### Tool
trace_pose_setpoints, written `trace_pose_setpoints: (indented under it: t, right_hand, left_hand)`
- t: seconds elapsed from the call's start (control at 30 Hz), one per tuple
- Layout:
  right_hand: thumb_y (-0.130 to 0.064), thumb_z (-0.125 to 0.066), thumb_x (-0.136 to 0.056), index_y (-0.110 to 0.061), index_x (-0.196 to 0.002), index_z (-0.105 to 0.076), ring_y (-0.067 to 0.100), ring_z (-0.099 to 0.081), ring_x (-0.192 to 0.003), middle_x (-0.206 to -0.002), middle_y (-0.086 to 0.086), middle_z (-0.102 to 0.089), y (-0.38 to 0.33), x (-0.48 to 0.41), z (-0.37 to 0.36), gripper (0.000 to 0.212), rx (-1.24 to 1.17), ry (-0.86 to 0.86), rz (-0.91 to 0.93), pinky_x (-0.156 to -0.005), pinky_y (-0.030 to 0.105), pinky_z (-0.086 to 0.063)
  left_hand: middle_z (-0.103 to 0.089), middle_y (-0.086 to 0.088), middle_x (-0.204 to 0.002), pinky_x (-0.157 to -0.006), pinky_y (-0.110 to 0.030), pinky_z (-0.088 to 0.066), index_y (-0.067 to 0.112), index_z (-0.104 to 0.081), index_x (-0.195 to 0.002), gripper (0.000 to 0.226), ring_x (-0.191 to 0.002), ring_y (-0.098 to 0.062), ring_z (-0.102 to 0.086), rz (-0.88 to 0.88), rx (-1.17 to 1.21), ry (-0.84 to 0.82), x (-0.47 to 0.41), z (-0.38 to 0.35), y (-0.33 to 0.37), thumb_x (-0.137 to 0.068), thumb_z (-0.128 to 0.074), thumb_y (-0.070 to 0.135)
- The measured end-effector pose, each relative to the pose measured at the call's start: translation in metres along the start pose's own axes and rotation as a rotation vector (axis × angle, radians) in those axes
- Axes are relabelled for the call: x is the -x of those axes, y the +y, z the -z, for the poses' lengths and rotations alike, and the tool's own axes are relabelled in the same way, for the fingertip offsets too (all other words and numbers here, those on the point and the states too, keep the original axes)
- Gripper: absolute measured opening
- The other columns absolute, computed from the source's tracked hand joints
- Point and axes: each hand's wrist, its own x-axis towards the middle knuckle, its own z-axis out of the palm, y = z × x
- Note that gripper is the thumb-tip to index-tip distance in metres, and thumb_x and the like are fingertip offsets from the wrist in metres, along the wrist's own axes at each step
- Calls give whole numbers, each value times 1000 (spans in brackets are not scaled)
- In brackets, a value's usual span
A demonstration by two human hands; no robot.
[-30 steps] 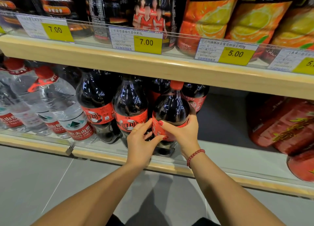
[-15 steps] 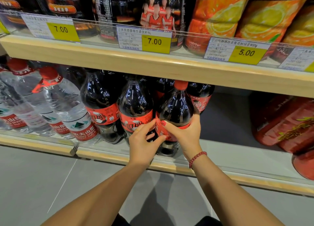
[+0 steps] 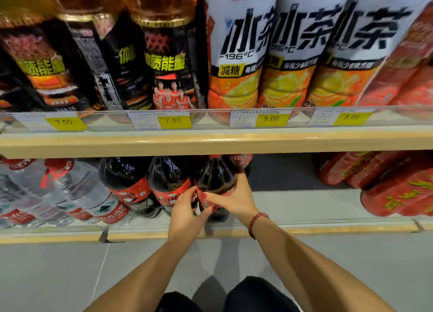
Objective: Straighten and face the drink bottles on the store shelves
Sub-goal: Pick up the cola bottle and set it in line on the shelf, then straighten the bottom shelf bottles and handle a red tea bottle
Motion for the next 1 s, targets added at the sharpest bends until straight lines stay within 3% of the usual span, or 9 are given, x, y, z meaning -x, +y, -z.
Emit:
trace_pose_setpoints:
  t: [0.1,0.17,0.27,0.43,0.5,0.63,0.73,0.87,1.0]
  right_hand:
    - [-70,-80,-44,-66,-103,-45,-14,-53,-106,-107,-35,-58,-32,19,25,69,141,-29,-67,-81,9,-46]
    - [-63,-79,-55,-43,-126,-48,7,-51,-119,-125,-15,-56,-47,37,44,80,267,-28,-108,-97,25,-45]
    - [-42,-76,-76,-17,-143,-41,23,-45,-129,-141,4,-49,-71,64,75,80,458,-7,-170,-106,30,-34]
    - [-43,-65,-84,-18,-147,-34,23,-33,-138,-151,3,-38,-121,126,138,75,658,9,-241,-114,30,-20]
    - [-44,-64,-83,-19,-147,-34,23,-32,-139,-151,3,-38,-147,154,162,75,695,47,-279,-114,30,-18]
    - [-48,-64,-81,-18,-145,-39,25,-38,-135,-147,4,-44,-207,205,209,75,762,120,-367,-112,33,-25]
    - [-50,-63,-81,-18,-143,-40,25,-43,-130,-142,3,-49,-246,242,246,73,800,185,-420,-109,33,-32]
    - [-51,-60,-85,-19,-146,-34,26,-34,-138,-151,4,-38,-278,288,294,74,833,275,-497,-114,35,-24]
    - [-48,-59,-87,-20,-148,-32,24,-29,-142,-156,4,-31,-294,335,348,72,858,353,-576,-116,33,-19]
  left_hand:
    - [-56,3,-113,-84,-25,-43,22,-53,-118,52,-109,-18,-54,-22,-236,-212,7,18,33,-73,-78,28]
    - [-54,-4,-122,-91,-27,-42,17,-51,-124,55,-118,-22,-49,0,-424,-322,12,31,56,-77,-75,32]
    - [-44,-6,-138,-103,-34,-40,16,-37,-140,69,-128,-24,-41,8,-681,-484,25,46,93,-82,-68,39]
    - [-23,-4,-157,-110,-35,-31,21,-17,-151,85,-141,-25,-28,-204,-789,-639,63,60,177,-83,-64,39]
    - [-17,-4,-159,-112,-36,-30,20,-21,-150,81,-143,-24,-24,-293,-837,-708,77,63,217,-85,-63,40]
    - [-34,-3,-149,-111,-38,-24,21,-29,-146,70,-137,-25,-29,-562,-936,-776,107,65,302,-87,-59,43]
    - [-29,-4,-153,-116,-39,-15,20,-26,-147,69,-143,-25,-21,-733,-946,-816,127,61,361,-89,-58,41]
    - [-17,-6,-159,-119,-41,0,18,-21,-150,70,-148,-25,-7,-951,-988,-853,149,37,431,-91,-55,37]
    - [-24,-6,-156,-119,-43,-6,20,-28,-146,68,-146,-27,-14,-1113,-1023,-838,177,5,497,-88,-57,39]
